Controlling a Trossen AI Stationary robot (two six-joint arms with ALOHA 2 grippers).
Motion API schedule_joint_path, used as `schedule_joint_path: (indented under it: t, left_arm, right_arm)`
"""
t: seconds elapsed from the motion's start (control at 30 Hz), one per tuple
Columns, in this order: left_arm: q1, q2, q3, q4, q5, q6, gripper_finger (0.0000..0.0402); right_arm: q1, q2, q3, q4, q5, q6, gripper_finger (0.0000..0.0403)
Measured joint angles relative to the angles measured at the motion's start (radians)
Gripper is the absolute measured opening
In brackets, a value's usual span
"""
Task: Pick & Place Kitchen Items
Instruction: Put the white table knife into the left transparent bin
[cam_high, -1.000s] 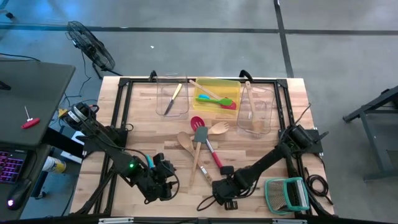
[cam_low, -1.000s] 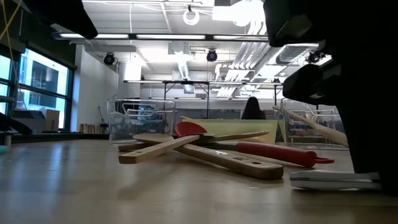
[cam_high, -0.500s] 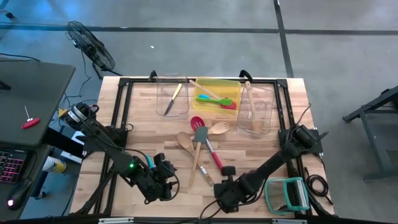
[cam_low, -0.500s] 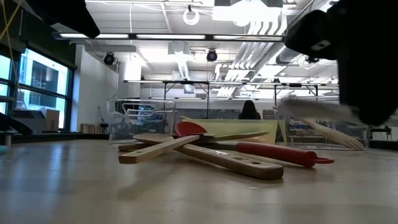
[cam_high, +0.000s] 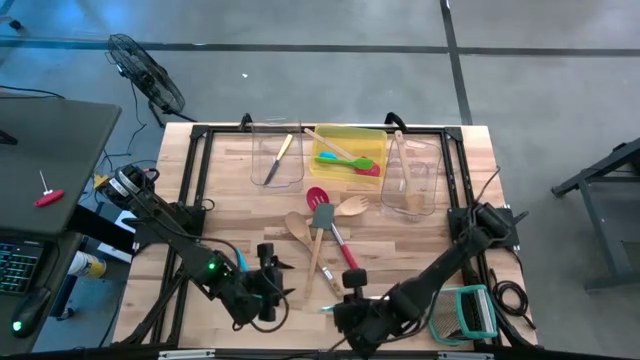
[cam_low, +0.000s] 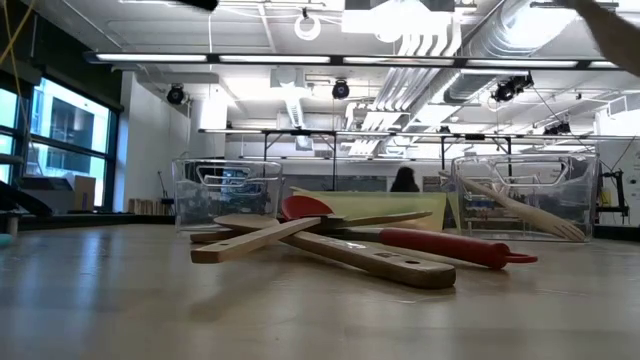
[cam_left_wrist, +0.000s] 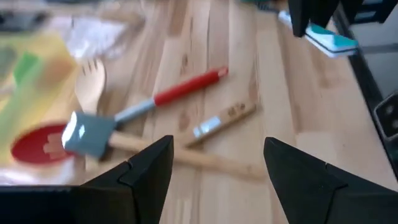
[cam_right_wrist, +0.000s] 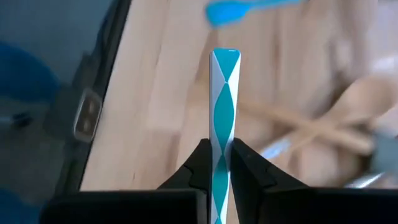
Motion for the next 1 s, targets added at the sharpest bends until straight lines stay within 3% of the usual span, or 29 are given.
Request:
schedule_joint_path:
  t: [0.2, 0.37, 0.6, 0.8, 1.0]
  left_arm:
    - [0.000, 0.000, 0.000, 0.257, -0.007, 0.155, 0.0244]
    - [0.000, 0.000, 0.001, 0.432, 0.012, 0.295, 0.0244]
    - [0.002, 0.000, 0.001, 0.617, 0.024, 0.475, 0.0244]
    - [0.002, 0.000, 0.001, 0.755, 0.024, 0.607, 0.0244]
    - [0.015, 0.000, 0.001, 0.792, 0.028, 0.655, 0.0244]
  right_arm:
    - [0.030, -0.025, 0.080, 0.088, 0.200, -0.177, 0.0022]
    - [0.036, -0.083, 0.083, 0.294, 0.283, -0.401, 0.0022]
    - [0.018, -0.123, 0.083, 0.471, 0.231, -0.621, 0.0022]
    - [-0.023, -0.127, 0.083, 0.480, 0.202, -0.664, 0.0022]
    - [-0.062, -0.127, 0.083, 0.490, 0.171, -0.710, 0.0022]
